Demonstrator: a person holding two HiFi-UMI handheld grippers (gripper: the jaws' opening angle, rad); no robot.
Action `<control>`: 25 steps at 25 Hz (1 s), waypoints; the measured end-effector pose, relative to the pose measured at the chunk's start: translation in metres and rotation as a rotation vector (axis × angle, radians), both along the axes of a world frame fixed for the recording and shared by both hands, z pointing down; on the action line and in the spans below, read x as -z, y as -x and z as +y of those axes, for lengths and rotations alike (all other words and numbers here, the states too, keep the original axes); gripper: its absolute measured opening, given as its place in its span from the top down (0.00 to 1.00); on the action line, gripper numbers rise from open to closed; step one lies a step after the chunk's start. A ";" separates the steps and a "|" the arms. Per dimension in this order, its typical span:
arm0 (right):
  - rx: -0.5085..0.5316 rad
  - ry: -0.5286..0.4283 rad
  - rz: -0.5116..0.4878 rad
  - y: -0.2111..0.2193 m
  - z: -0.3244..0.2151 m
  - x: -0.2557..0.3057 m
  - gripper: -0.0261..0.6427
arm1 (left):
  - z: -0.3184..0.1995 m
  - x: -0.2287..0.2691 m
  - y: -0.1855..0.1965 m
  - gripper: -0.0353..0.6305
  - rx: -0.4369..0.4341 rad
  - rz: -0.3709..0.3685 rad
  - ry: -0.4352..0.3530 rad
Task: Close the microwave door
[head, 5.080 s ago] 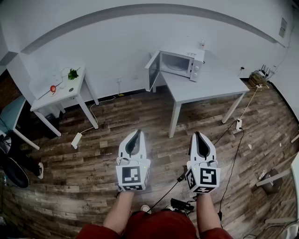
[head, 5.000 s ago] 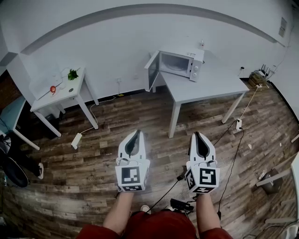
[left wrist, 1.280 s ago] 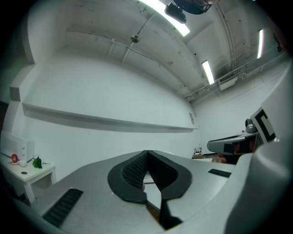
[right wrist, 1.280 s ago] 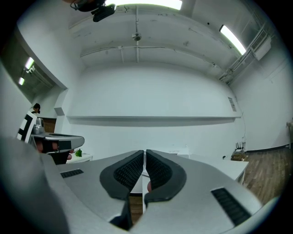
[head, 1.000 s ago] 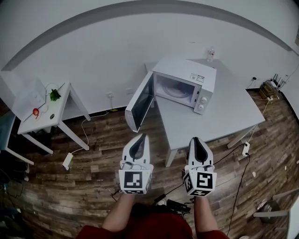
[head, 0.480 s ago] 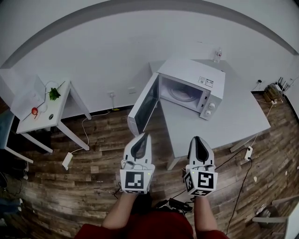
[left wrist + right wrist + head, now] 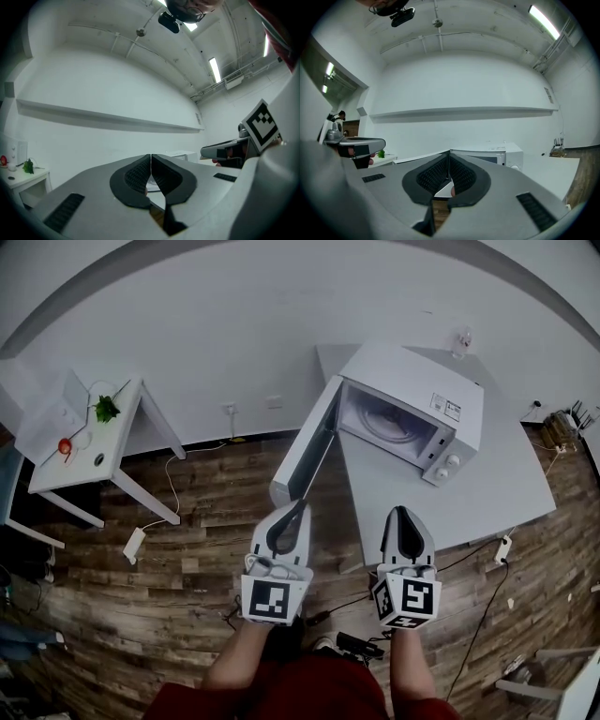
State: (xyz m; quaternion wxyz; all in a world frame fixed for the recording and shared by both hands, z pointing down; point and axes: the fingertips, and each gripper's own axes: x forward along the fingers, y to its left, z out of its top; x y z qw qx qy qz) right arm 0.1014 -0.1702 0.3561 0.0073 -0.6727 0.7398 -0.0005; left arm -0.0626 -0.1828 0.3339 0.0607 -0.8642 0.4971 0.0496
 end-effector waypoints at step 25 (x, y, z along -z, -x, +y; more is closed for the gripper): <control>0.121 0.144 0.031 0.076 -0.074 -0.068 0.90 | -0.051 -0.105 0.076 0.69 -0.149 -0.102 0.168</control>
